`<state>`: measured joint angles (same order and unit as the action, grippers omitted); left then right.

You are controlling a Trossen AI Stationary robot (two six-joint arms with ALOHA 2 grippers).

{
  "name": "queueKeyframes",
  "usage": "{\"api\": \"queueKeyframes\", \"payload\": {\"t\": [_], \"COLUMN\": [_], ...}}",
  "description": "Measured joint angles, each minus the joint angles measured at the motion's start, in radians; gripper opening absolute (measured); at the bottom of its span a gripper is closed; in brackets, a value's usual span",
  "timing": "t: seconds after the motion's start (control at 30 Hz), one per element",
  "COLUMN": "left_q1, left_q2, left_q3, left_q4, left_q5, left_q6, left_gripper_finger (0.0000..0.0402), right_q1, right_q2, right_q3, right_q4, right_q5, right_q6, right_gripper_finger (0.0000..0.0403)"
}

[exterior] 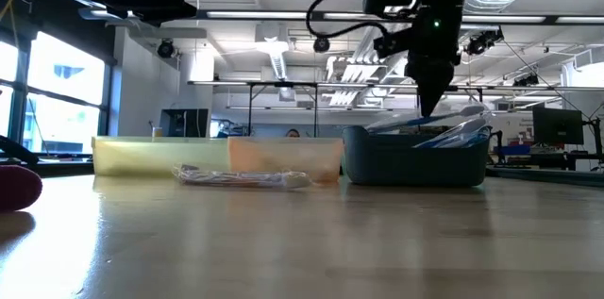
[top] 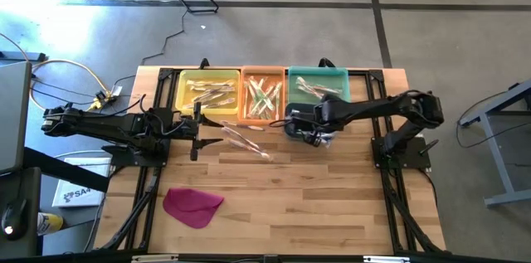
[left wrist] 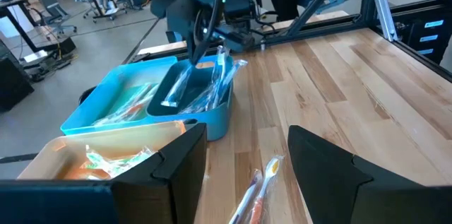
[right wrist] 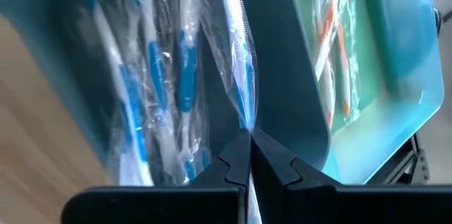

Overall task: Pick & Place Toothbrushes
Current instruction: Put the blue toothbrush into the dark blue bin

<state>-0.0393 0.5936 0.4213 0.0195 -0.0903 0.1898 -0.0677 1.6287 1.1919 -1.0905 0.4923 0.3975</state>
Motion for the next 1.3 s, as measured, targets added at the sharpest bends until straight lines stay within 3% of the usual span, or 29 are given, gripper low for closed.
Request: {"api": "queueKeyframes", "payload": {"t": [0.4, 0.83, 1.3], "left_q1": [0.000, 0.000, 0.000], "left_q2": [0.000, 0.000, 0.000], "left_q3": [0.000, 0.000, 0.000], "left_q4": [0.000, 0.000, -0.001], "left_q5": [0.000, 0.000, 0.000], "left_q6": [0.000, 0.000, 0.000], "left_gripper_finger": [0.0193, 0.0193, 0.0193], "right_q1": [-0.049, -0.052, -0.037], "right_q2": [0.094, 0.096, 0.096], "right_q3": [0.000, 0.000, 0.000], "right_q4": [0.032, 0.071, 0.085], "right_q5": [0.005, 0.002, 0.003], "right_q6": [-0.001, -0.016, -0.020], "right_gripper_finger": [0.0002, 0.0004, 0.0097]}}
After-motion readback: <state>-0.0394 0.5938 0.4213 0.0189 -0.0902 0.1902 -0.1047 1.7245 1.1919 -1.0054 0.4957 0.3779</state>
